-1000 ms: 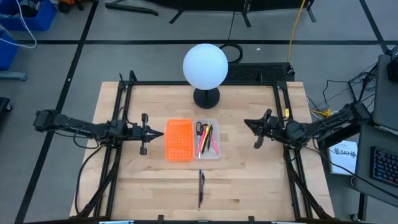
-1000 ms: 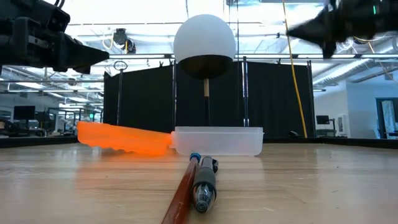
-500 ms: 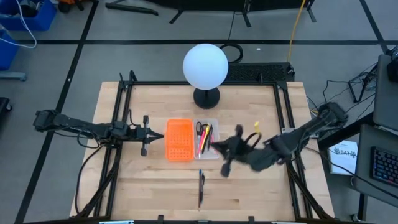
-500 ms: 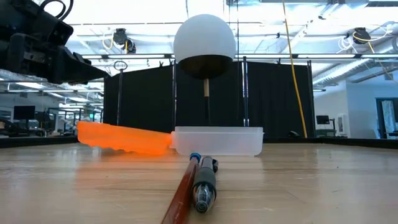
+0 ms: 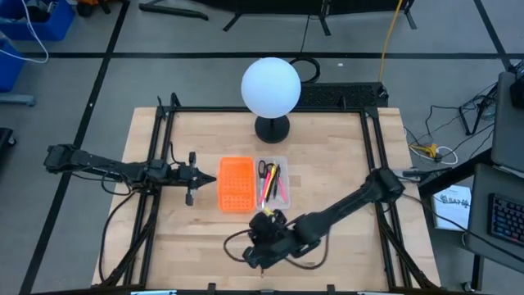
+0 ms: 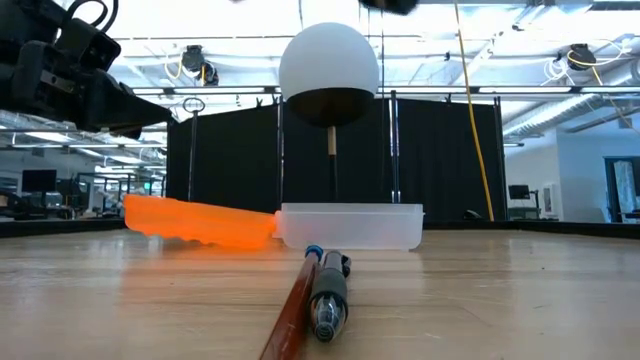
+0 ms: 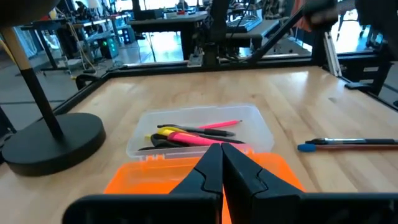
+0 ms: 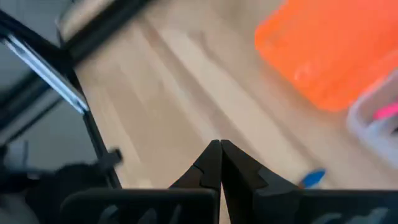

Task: Pick & place school supplies into a supply box
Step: Put the black pen into the supply box

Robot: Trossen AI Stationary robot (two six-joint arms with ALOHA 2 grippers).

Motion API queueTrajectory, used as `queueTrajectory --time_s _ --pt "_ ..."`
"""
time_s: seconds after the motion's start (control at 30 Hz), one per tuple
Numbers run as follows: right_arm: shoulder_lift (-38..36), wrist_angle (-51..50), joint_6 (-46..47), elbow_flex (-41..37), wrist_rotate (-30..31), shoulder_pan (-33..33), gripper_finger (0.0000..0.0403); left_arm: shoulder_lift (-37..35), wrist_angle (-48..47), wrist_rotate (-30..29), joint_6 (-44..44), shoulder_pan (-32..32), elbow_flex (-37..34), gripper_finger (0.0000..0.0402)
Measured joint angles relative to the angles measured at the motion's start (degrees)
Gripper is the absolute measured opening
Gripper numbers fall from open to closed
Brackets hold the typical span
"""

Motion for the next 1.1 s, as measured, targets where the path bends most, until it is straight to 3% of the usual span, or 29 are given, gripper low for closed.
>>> queueTrajectory --time_s 0.23,0.5,0.6,1.1 --pt "5.6 -0.8 4.7 0.0 -7.0 -1.4 0.0016 0.0 -0.1 0.0 0.0 0.0 0.0 0.0008" --pt "5.8 -7.5 22.0 -0.8 -15.3 -2.2 0.0133 0.0 -0.4 0.1 0.2 0.0 0.0 0.0008" --pt "5.6 -10.2 25.7 -2.0 -17.8 -2.5 0.0157 0.0 -0.4 0.1 0.2 0.0 0.0 0.0008" --pt "5.4 -0.8 33.5 -14.0 -23.8 -3.3 0.0164 0.0 -0.2 0.2 0.3 0.0 0.0 0.0008"
